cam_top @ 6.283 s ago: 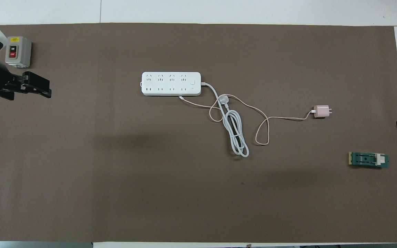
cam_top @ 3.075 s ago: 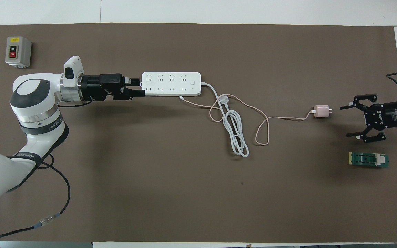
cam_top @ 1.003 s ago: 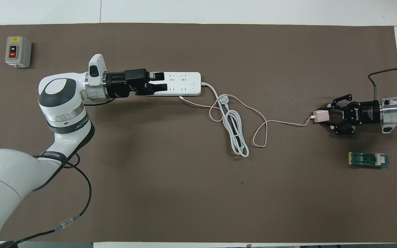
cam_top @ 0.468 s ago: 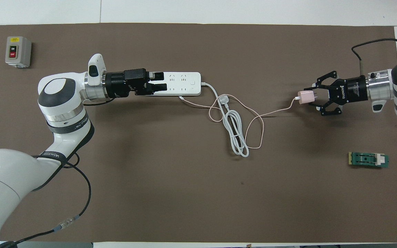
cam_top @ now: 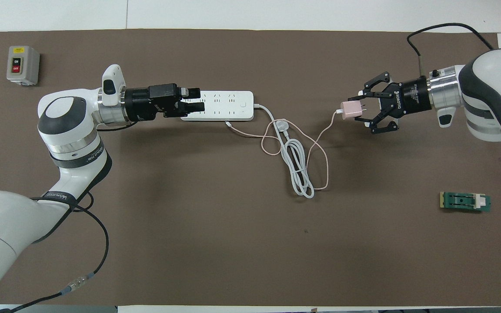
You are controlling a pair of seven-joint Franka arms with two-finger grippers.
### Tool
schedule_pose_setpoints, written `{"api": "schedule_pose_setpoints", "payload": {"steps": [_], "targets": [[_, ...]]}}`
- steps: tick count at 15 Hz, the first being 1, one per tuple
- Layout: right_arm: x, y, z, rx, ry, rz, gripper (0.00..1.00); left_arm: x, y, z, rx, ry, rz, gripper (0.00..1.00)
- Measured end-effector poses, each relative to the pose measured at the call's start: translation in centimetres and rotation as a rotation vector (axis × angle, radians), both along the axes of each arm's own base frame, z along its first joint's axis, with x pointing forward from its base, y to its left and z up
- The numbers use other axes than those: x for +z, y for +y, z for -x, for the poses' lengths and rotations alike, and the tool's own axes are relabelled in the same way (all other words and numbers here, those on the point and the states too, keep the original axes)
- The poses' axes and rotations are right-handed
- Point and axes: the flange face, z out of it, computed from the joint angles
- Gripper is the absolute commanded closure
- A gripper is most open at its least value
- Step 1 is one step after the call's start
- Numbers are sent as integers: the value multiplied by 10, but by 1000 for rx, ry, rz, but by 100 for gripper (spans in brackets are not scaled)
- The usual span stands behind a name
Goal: Plug charger into power strip
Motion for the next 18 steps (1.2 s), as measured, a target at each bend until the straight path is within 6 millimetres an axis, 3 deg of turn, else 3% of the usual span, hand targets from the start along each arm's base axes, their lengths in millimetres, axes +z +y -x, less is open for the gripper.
{"api": "schedule_pose_setpoints", "payload": {"steps": [5, 10, 14, 18], "targets": [[11, 73, -5, 1, 34, 31, 100, 0, 0, 0, 0, 3, 0, 0], [45, 175, -11, -104, 36, 86, 100, 5, 6, -1, 6, -6, -2, 0], [69, 250, 1, -113, 14, 87, 100, 8, 16, -2, -9, -16, -40, 0], [69, 301, 14, -117, -19, 92, 100, 9, 15, -1, -14, -14, -41, 0]]}}
